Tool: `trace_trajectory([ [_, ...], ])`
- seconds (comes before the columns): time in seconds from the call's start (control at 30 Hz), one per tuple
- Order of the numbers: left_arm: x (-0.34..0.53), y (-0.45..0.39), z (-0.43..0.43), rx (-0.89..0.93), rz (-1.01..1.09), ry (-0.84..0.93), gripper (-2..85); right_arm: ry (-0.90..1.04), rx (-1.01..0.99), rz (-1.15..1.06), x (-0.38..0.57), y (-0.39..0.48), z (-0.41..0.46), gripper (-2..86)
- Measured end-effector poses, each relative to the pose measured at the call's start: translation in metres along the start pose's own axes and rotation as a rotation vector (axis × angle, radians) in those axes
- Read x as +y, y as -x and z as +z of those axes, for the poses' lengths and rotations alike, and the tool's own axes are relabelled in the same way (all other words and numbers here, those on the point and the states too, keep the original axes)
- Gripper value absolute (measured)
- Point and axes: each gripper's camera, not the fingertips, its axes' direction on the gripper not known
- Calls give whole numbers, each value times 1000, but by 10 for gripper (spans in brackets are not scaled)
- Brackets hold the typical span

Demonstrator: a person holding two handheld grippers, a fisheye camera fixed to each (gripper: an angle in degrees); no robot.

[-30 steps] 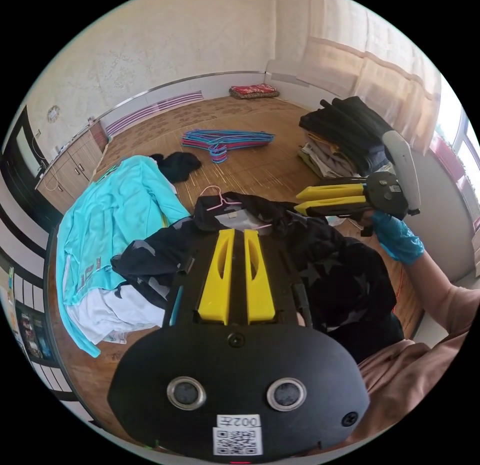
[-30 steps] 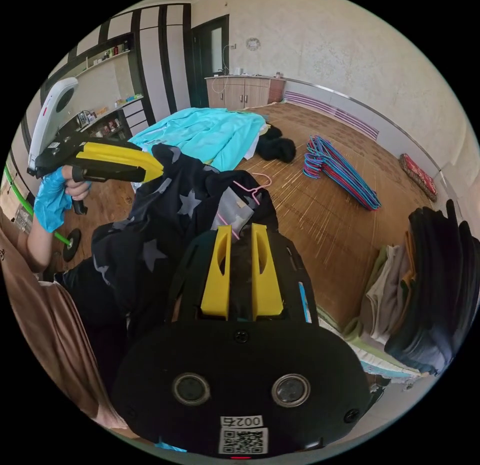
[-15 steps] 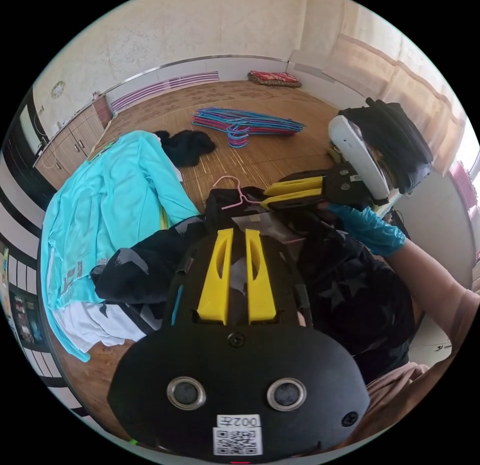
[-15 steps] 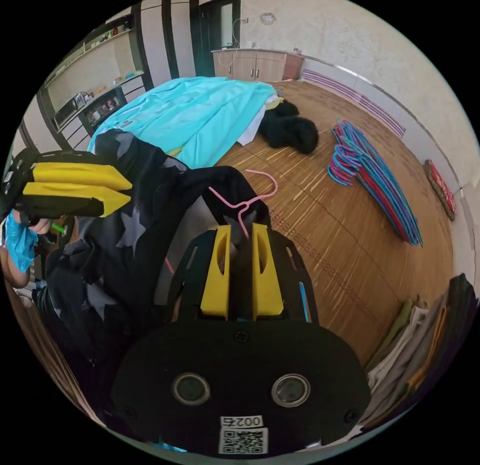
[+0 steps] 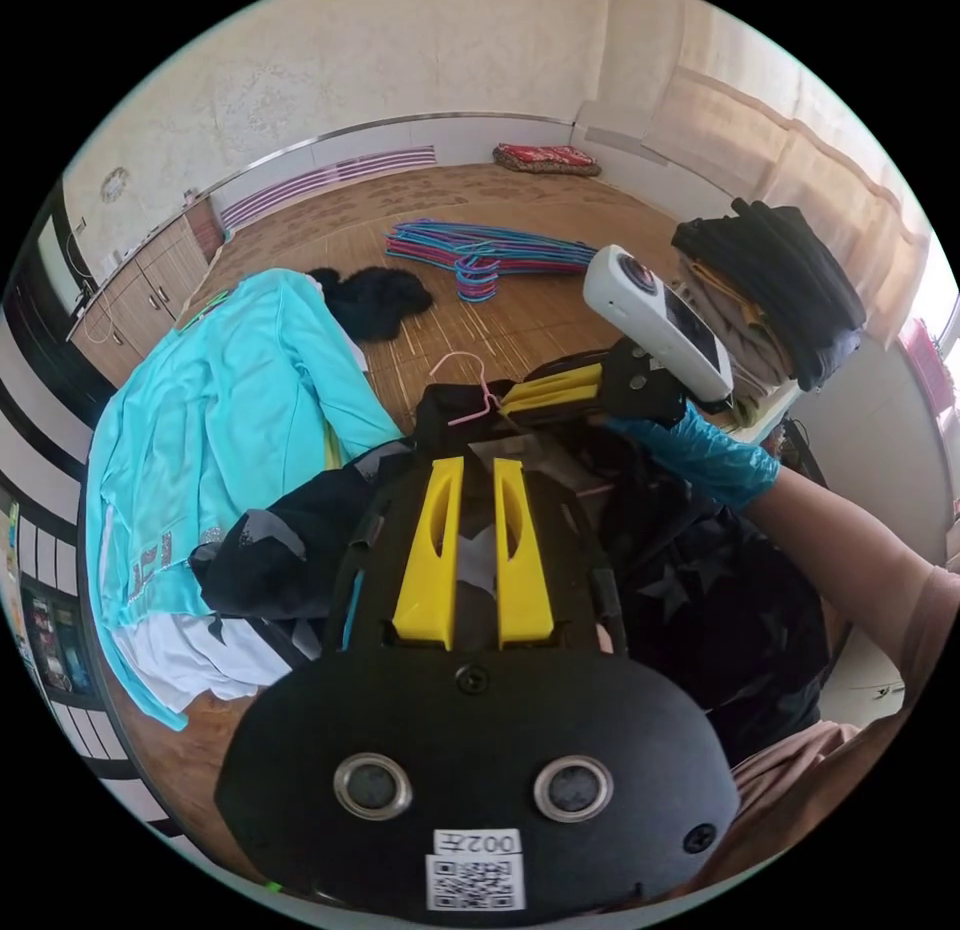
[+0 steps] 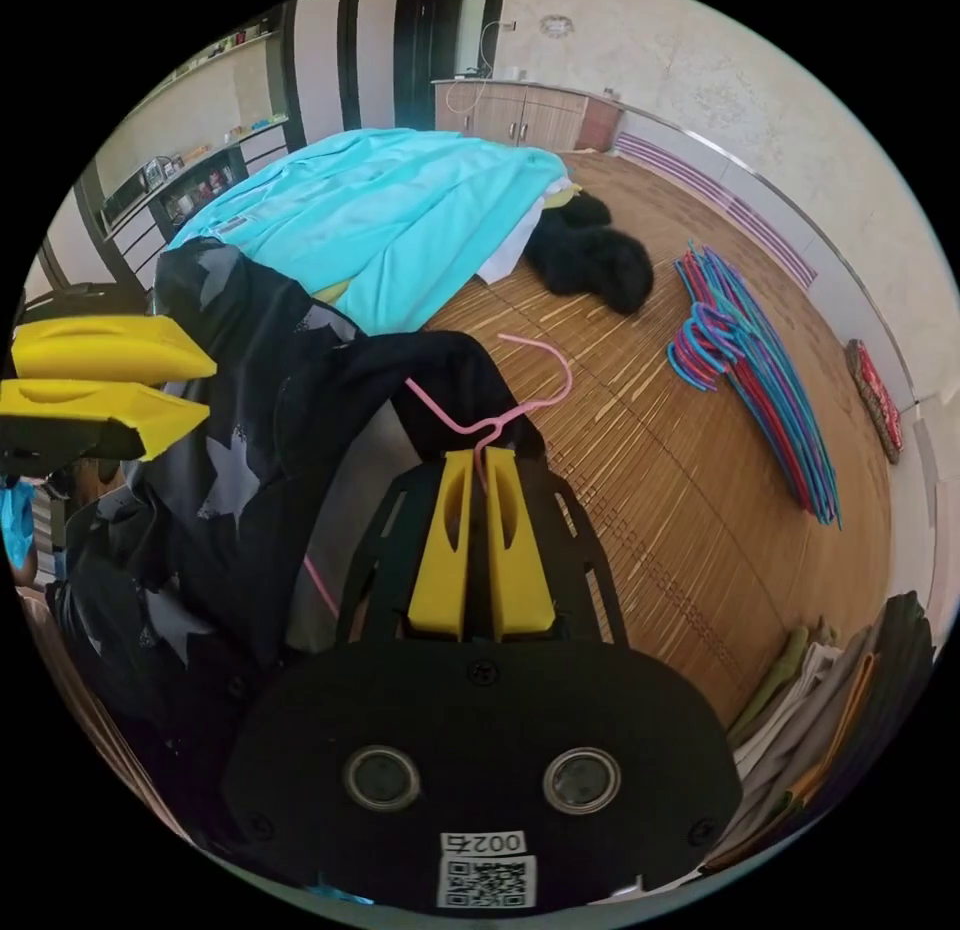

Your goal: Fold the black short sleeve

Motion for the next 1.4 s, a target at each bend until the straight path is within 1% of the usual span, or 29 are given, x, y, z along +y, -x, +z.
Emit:
trace_trajectory([
  [0.17, -1, -7, -21, -28, 15, -38, 13, -113, -6, 8, 7, 6, -40, -6],
  [0.3, 1, -12, -44, -56, 3, -94, 17, -185, -26, -42, 21, 23, -79, -7],
  [0.47, 8, -24, -70, -92, 17, -186, 29, -206, -25, -105, 38, 52, -108, -7],
  [0.6, 14, -39, -83, -90, 60, -207, 55, -215, -22, -128, 52, 73, -121, -7],
  [0.67, 16, -47, -87, -73, 105, -225, 62, -222, -34, -120, 58, 78, -125, -6],
  [0.83, 15, -69, -96, -101, 184, -223, 74, -240, -65, -87, 71, 85, -134, -4],
  [1.0, 15, -89, -110, -131, 232, -222, 71, -255, -47, -80, 87, 93, -149, -5],
  [1.1, 18, -103, -124, -158, 272, -250, 64, -277, -62, -69, 96, 93, -163, -5],
  [1.23, 26, -116, -152, -184, 277, -306, 54, -327, -89, -57, 110, 96, -186, -3],
  [1.33, 29, -123, -157, -197, 295, -292, 47, -339, -97, -49, 120, 97, -194, 7],
  [1.4, 32, -127, -156, -205, 296, -280, 44, -336, -100, -22, 129, 95, -191, 31],
])
